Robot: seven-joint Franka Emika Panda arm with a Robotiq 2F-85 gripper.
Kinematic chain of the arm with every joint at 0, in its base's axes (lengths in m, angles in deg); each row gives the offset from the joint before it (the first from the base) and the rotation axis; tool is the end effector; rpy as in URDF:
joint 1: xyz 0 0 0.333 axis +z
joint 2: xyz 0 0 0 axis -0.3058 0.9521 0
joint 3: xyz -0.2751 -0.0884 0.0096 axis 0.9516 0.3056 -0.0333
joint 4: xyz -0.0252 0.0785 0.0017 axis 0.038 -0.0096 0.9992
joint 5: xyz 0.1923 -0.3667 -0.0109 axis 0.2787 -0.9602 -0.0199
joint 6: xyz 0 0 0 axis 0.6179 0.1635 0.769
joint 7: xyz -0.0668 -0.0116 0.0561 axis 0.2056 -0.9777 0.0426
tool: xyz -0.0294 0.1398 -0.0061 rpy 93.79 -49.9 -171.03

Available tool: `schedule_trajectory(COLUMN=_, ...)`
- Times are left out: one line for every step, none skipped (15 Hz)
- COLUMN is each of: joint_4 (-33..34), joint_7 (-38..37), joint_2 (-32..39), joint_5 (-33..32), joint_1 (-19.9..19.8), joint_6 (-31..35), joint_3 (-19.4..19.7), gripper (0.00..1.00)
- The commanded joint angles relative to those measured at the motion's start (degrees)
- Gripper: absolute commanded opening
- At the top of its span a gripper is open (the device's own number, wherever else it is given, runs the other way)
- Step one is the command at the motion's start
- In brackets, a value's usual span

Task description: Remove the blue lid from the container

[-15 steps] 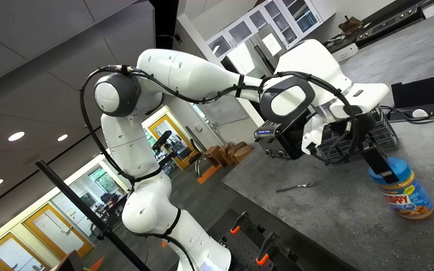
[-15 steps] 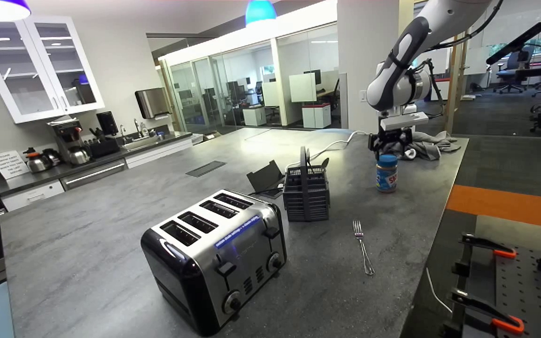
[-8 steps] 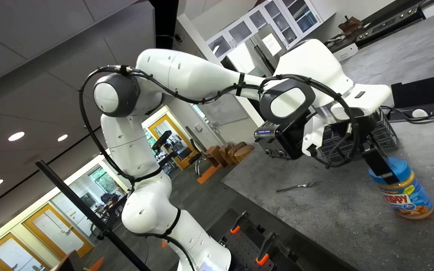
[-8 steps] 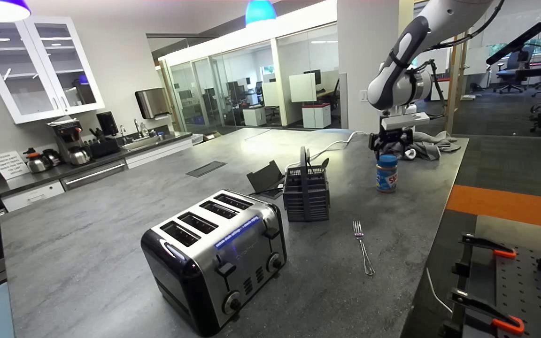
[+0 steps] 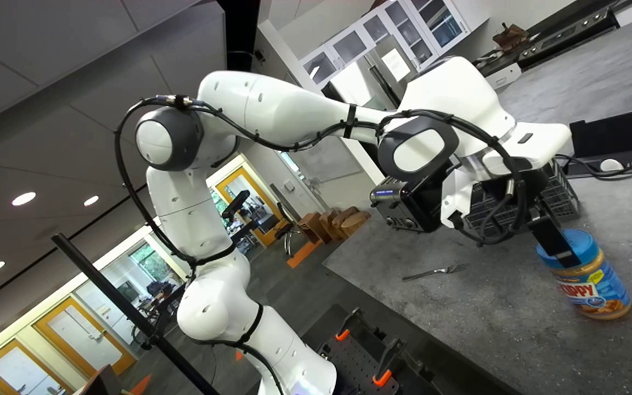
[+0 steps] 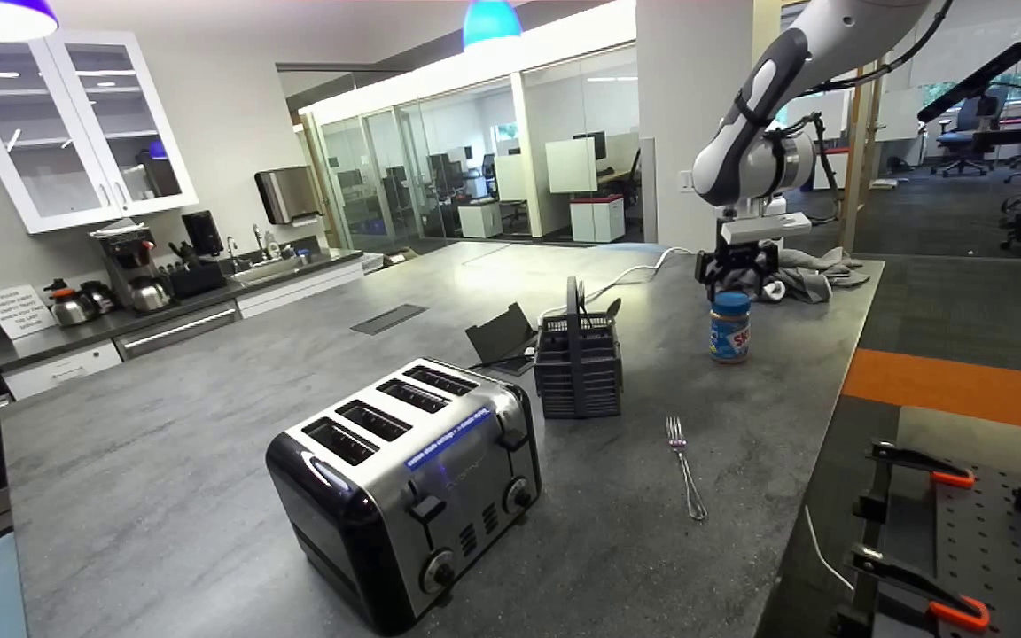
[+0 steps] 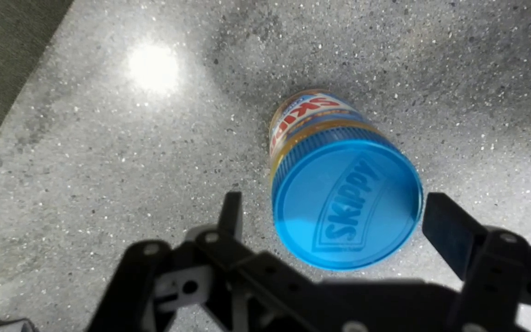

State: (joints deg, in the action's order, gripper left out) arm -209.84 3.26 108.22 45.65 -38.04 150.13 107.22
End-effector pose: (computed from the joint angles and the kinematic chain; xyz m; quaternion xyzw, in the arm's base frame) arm 0.4600 -0.3729 0.1820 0.9032 -0.4274 0.0325 0.0220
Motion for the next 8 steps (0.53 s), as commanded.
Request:
schedule_trajectory(joint_4=0.2, joint_7=1.2, joint_2=-0.3, joint_5=0.7, joint_1=-0.5, joint_6=-1.7, joint_3=-0.8, gripper=1.00)
schedule_trajectory(joint_4=0.3, joint_7=1.1, joint_2=-0.2, joint_5=0.6, joint_1=-0.4, joint_6=-1.8, joint_3=-0.8, gripper=1.00)
schedule_trajectory(joint_4=0.3, joint_7=1.0, joint_2=-0.1, joint_5=0.5, joint_1=-0.4, joint_6=-1.9, joint_3=-0.8, gripper=1.00)
schedule_trajectory(joint_4=0.4, joint_7=0.9, joint_2=0.1, joint_5=0.4, joint_1=-0.3, joint_6=-1.9, joint_3=-0.8, gripper=1.00)
schedule_trajectory(joint_4=0.4, joint_7=0.6, joint_2=0.2, joint_5=0.3, joint_1=-0.3, joint_6=-1.7, joint_3=-0.7, gripper=1.00)
schedule_trajectory(joint_4=0.5, joint_7=0.3, joint_2=0.5, joint_5=0.2, joint_1=-0.2, joint_6=-1.4, joint_3=-0.6, gripper=1.00)
schedule_trajectory(joint_4=0.5, joint_7=0.3, joint_2=0.6, joint_5=0.2, joint_1=-0.2, joint_6=-1.5, joint_3=-0.6, gripper=1.00)
schedule_trajectory(joint_4=0.5, joint_7=0.1, joint_2=0.8, joint_5=0.2, joint_1=-0.2, joint_6=-1.4, joint_3=-0.6, gripper=1.00)
